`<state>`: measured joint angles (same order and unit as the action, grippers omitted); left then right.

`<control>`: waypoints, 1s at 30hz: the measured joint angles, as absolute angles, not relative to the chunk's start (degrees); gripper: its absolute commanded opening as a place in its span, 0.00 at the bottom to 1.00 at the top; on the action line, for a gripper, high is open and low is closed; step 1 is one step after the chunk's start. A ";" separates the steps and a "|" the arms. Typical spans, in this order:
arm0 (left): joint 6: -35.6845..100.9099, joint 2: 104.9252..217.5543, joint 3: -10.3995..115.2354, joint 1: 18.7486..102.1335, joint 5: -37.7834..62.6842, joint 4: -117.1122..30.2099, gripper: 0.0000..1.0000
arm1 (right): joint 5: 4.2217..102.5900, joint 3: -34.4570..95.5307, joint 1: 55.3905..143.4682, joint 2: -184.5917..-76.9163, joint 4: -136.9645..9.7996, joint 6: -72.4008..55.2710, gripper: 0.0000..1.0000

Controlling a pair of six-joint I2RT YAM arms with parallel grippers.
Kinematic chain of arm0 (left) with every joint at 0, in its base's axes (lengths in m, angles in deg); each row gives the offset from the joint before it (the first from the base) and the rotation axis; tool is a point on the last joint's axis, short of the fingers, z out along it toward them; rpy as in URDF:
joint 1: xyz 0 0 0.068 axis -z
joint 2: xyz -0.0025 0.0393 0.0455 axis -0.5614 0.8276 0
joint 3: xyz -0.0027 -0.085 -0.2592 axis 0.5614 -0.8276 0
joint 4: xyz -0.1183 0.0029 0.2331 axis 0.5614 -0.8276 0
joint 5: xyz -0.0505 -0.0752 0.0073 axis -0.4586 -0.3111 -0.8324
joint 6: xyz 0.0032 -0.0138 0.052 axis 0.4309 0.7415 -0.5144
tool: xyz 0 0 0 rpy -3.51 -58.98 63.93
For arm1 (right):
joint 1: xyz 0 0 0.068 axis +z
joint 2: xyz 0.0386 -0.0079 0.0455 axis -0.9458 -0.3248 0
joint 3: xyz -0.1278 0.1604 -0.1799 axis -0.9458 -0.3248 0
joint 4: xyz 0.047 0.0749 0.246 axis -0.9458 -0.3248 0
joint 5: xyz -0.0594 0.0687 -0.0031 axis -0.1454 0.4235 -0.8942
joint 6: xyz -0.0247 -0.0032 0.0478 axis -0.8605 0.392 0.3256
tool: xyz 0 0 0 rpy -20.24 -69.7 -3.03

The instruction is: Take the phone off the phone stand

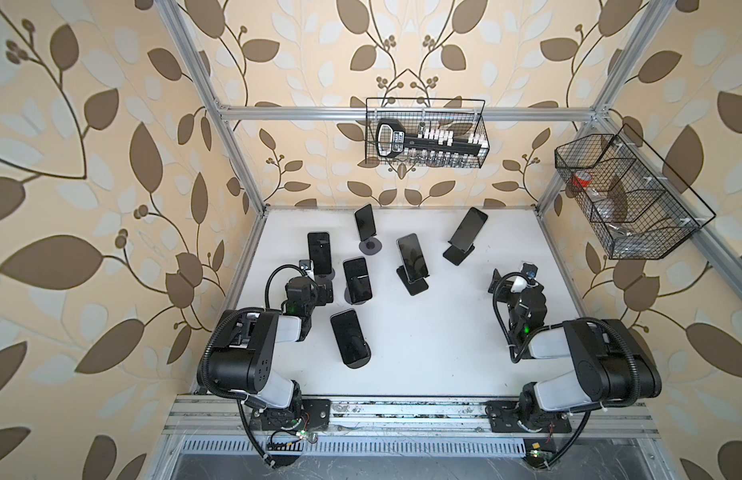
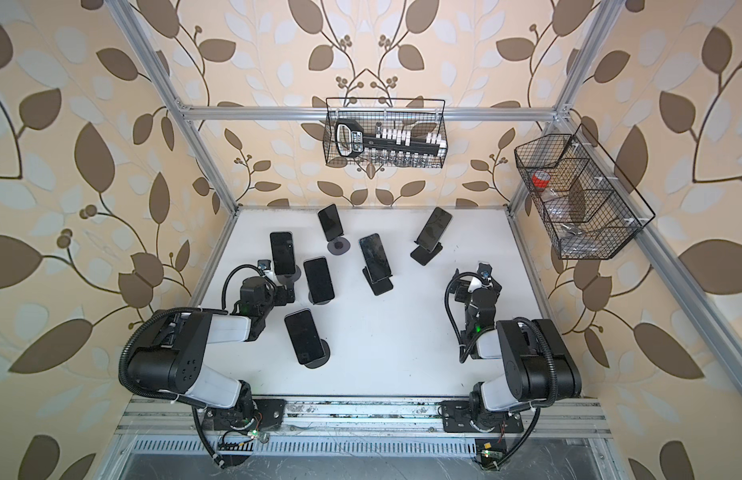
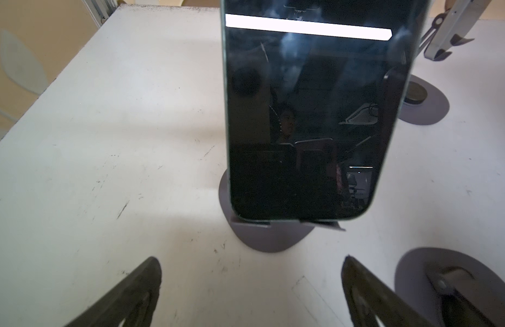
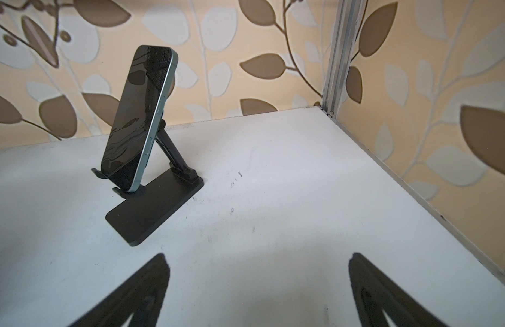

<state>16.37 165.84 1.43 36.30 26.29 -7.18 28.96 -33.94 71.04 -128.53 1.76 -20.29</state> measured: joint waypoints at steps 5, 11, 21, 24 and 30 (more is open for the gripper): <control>16.37 165.84 1.43 36.30 26.29 -7.18 0.99 | 28.96 -33.94 71.04 -128.53 1.76 -20.29 0.99; 16.37 162.21 1.43 36.30 26.25 -9.26 0.99 | 28.33 -33.98 71.04 -127.73 1.37 -20.07 0.99; 17.72 149.82 0.73 36.30 29.96 -12.34 0.99 | 26.56 -33.98 71.04 -115.79 -5.80 -19.63 0.98; 18.14 146.84 0.73 36.30 32.41 -14.48 0.99 | 25.75 -33.15 71.04 -113.02 -9.87 -19.61 0.98; 19.95 142.62 3.95 36.30 37.26 -24.49 0.99 | 25.62 -27.51 71.04 -109.02 -20.66 -18.54 0.97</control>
<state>19.95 142.62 3.95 36.30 37.26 -24.49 25.62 -27.51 71.04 -109.02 -20.66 -18.54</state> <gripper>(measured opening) 0.987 0.972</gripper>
